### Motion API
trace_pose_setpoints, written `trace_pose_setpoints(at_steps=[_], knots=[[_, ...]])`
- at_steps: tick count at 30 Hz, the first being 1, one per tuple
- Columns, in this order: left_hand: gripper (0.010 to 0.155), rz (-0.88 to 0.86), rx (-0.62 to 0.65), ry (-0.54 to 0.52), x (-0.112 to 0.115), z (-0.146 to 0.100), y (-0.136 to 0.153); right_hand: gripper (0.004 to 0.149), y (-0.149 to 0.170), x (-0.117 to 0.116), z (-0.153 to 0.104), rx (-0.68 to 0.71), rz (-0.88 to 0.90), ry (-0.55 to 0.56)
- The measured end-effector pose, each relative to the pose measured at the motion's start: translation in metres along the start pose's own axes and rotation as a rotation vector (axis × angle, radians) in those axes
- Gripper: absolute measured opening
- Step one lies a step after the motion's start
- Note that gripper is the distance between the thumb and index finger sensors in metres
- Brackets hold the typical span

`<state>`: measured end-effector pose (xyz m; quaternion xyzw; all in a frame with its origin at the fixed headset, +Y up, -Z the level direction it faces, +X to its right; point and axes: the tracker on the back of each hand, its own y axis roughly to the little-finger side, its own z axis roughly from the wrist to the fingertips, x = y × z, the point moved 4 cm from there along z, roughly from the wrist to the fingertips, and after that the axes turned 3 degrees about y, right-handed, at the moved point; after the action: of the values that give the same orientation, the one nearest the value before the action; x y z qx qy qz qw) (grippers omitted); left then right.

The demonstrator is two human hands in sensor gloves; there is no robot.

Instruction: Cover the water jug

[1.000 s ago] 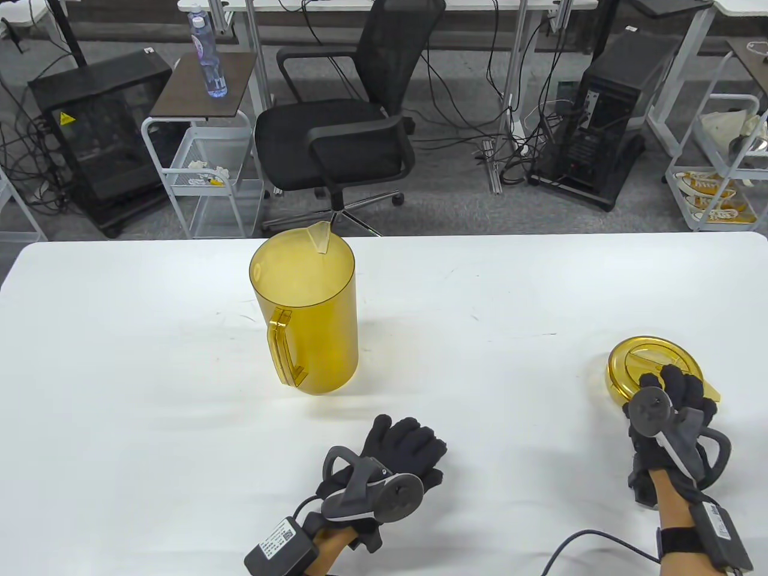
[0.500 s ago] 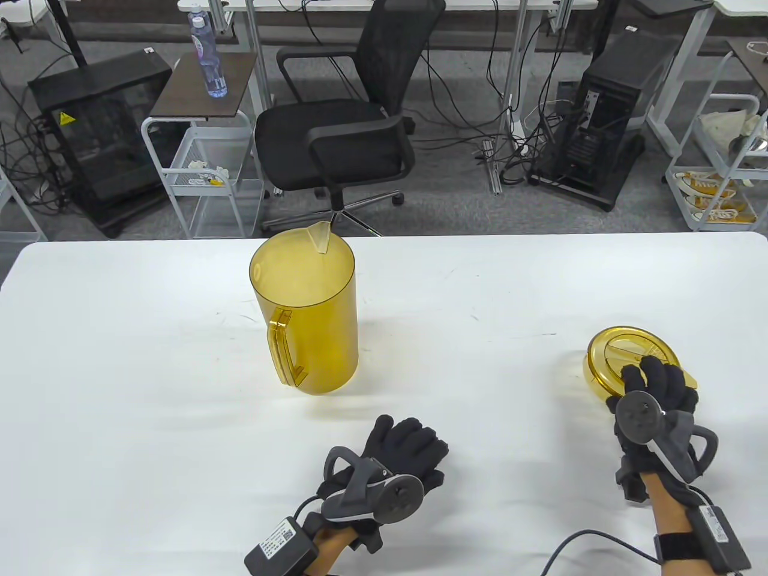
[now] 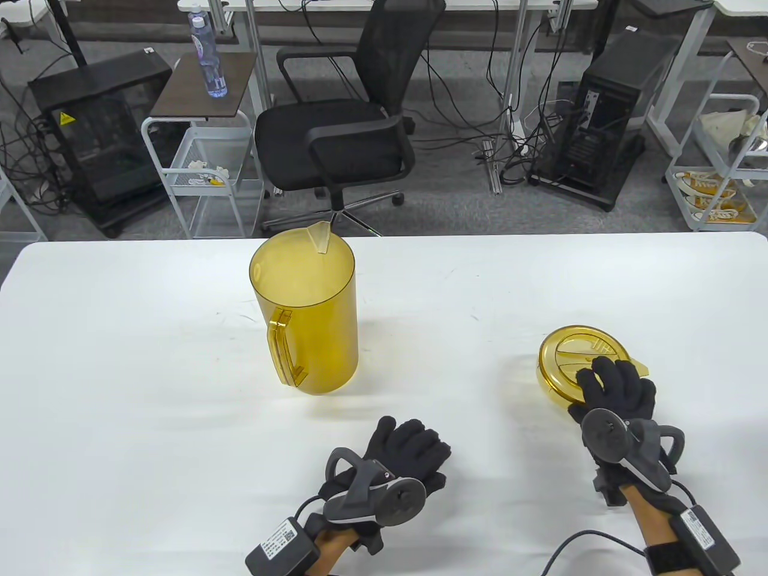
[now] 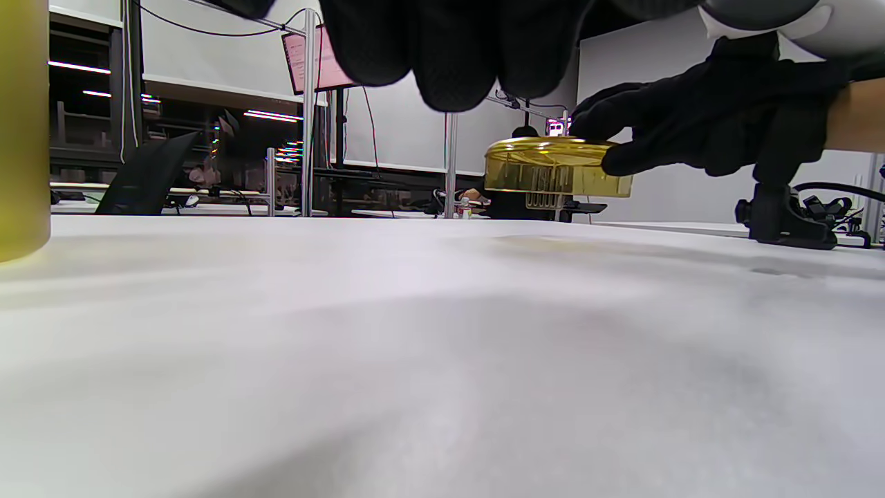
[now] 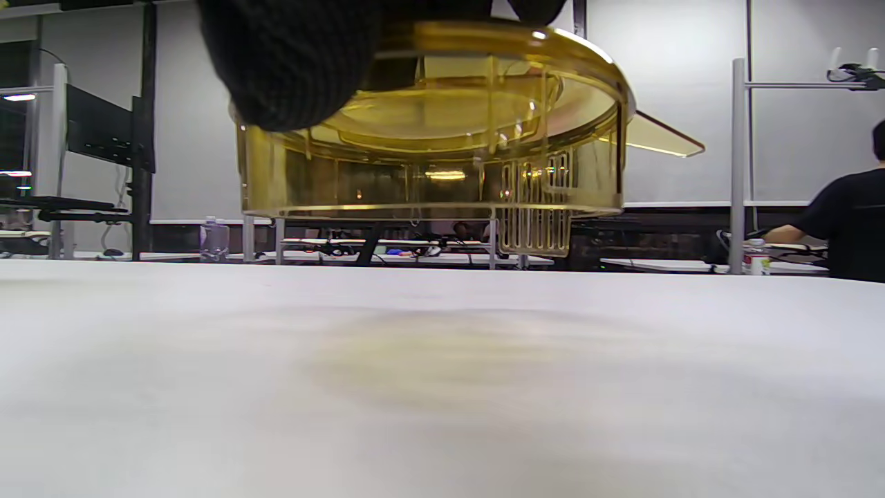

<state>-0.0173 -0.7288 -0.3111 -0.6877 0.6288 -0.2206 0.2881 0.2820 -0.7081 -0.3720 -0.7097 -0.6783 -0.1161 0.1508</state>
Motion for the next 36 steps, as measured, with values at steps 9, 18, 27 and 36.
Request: trace_pose_setpoints(at_steps=[9, 18, 27, 36], knots=[[0.058, 0.008, 0.005, -0.019, -0.002, 0.0, -0.001, 0.065, -0.04, 0.01, -0.016, 0.148, 0.079, 0.009], [0.06, 0.013, 0.022, -0.067, -0.01, -0.003, -0.006, 0.065, -0.082, 0.015, -0.036, 0.331, 0.18, -0.035], [0.076, 0.049, 0.043, -0.077, -0.01, -0.004, -0.013, 0.065, -0.108, 0.017, -0.052, 0.492, 0.217, -0.075], [0.08, 0.114, 0.044, -0.034, -0.002, -0.003, -0.016, 0.065, -0.116, 0.031, -0.062, 0.622, 0.345, -0.041]])
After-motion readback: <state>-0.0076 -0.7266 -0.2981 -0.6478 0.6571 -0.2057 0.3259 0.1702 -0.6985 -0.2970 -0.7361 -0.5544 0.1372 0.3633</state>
